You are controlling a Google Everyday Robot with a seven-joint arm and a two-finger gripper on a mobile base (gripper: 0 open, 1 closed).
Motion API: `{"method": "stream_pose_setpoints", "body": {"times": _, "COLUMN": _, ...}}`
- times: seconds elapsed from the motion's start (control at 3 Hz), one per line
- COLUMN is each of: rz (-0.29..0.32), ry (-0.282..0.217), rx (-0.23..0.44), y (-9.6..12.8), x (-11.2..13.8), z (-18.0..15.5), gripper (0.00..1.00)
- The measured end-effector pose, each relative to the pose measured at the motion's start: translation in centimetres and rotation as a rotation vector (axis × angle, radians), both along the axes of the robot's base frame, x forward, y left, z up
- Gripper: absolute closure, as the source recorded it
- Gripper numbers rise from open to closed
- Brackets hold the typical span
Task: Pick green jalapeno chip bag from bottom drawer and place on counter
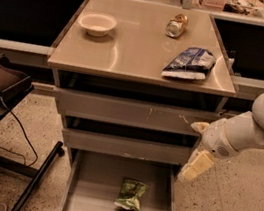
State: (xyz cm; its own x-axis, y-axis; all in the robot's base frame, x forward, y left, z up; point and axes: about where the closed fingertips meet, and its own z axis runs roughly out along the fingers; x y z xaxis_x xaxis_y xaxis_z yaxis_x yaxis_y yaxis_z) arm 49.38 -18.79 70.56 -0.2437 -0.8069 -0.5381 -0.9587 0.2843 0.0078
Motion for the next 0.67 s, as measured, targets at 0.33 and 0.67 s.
{"method": "stream_pose_setpoints", "body": {"times": 0.33, "rz": -0.027, "ry": 0.036, "rx": -0.006, "y": -0.6, "x": 0.9, "z": -3.6, "gripper": 0.0}}
{"method": "stream_pose_setpoints", "body": {"times": 0.67, "rz": -0.06, "ry": 0.118, "rx": -0.044, "y": -1.8, "x": 1.8, "z": -7.9, "gripper": 0.0}}
